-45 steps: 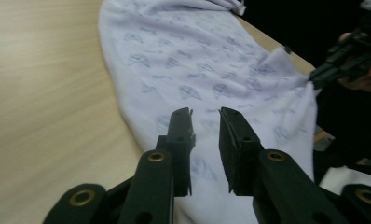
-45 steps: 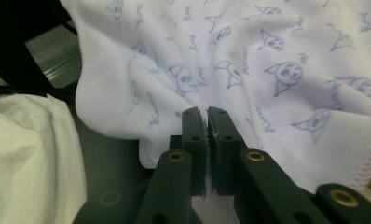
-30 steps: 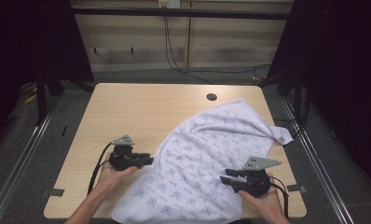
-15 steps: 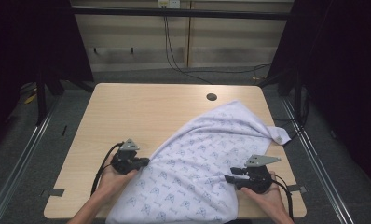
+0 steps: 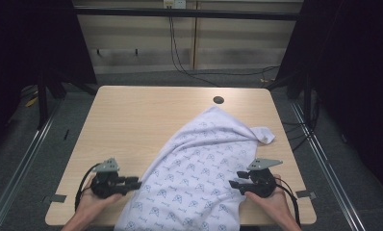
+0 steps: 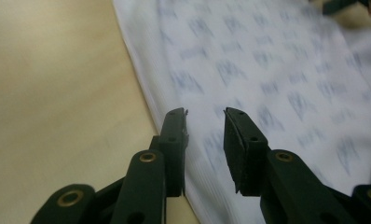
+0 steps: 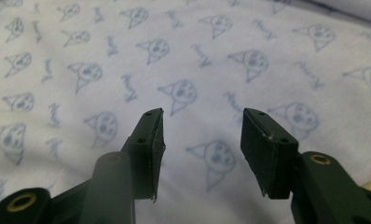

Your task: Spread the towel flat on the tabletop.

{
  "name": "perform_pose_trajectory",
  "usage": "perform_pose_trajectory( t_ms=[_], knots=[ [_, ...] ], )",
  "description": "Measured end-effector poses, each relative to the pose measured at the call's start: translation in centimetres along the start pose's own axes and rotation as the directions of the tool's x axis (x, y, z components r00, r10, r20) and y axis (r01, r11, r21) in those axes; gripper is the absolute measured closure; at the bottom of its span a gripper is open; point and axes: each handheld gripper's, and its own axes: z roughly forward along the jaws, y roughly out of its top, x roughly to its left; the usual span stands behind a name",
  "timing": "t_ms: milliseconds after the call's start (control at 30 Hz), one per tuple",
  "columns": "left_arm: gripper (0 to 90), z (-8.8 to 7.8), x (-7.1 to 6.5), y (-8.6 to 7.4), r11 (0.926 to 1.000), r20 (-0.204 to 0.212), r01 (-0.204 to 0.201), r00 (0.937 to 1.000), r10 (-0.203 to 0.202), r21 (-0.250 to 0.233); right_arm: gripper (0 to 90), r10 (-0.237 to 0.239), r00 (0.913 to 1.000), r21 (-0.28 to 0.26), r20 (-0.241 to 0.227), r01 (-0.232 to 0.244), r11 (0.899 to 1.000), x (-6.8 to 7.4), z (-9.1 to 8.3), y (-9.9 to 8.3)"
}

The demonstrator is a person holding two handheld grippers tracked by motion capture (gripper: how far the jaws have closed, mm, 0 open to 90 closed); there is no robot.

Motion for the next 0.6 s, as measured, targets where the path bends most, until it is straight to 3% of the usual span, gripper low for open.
perform_pose_trajectory(
  t_ms=[33, 100, 133, 200, 300, 400, 467, 533, 600],
  knots=[
    [68.7, 0.7, 0.6, 0.9, 0.9999, 0.001, 0.012, 0.9999, -0.012, -0.010, 50.4, 0.007, 1.0000, -0.009, -0.001, -0.007, 1.000, -0.2, 0.1, 0.2],
    [69.4, 2.2, 1.8, 2.6, 0.9994, -0.036, 0.010, 0.9993, -0.011, -0.032, 50.9, 0.004, 0.9999, -0.011, 0.015, -0.004, 1.000, -0.7, 0.5, 0.6],
    [69.7, 2.9, 2.5, 3.4, 0.9985, -0.042, 0.035, 0.9985, -0.036, -0.043, 51.0, 0.005, 0.9998, -0.011, 0.020, -0.005, 1.000, -0.9, 0.6, 0.7],
    [70.2, 4.4, 3.4, 4.6, 0.9983, -0.080, 0.042, 0.9958, -0.045, -0.040, 51.1, 0.014, 0.9996, -0.006, 0.027, -0.014, 1.000, -1.4, 1.0, 0.8],
    [68.9, 6.3, 4.2, 5.6, 0.9982, -0.104, 0.060, 0.9927, -0.061, -0.008, 51.4, 0.019, 0.9989, -0.003, 0.043, -0.019, 1.000, -2.0, 1.1, 0.7],
    [63.5, 8.0, 4.3, 5.7, 0.9972, -0.089, 0.073, 0.9934, -0.071, 0.017, 51.4, 0.027, 0.9985, -0.001, 0.047, -0.027, 1.000, -2.3, 1.0, 0.4],
    [62.2, 8.9, 3.5, 5.8, 0.9979, -0.088, 0.030, 0.9958, -0.025, 0.058, 51.4, 0.031, 0.9983, 0.010, 0.050, -0.031, 0.999, -2.5, 1.0, 0.3],
    [61.6, 9.4, 2.8, 6.1, 0.9968, -0.108, -0.016, 0.9939, 0.024, 0.078, 51.3, 0.032, 0.9982, 0.009, 0.050, -0.033, 0.999, -2.6, 1.1, 0.2],
    [73.9, 9.5, 2.2, 6.1, 0.9930, -0.122, -0.063, 0.9896, 0.075, 0.099, 51.1, 0.034, 0.9982, 0.011, 0.050, -0.035, 0.999, -2.6, 1.2, 0.3]
  ],
)
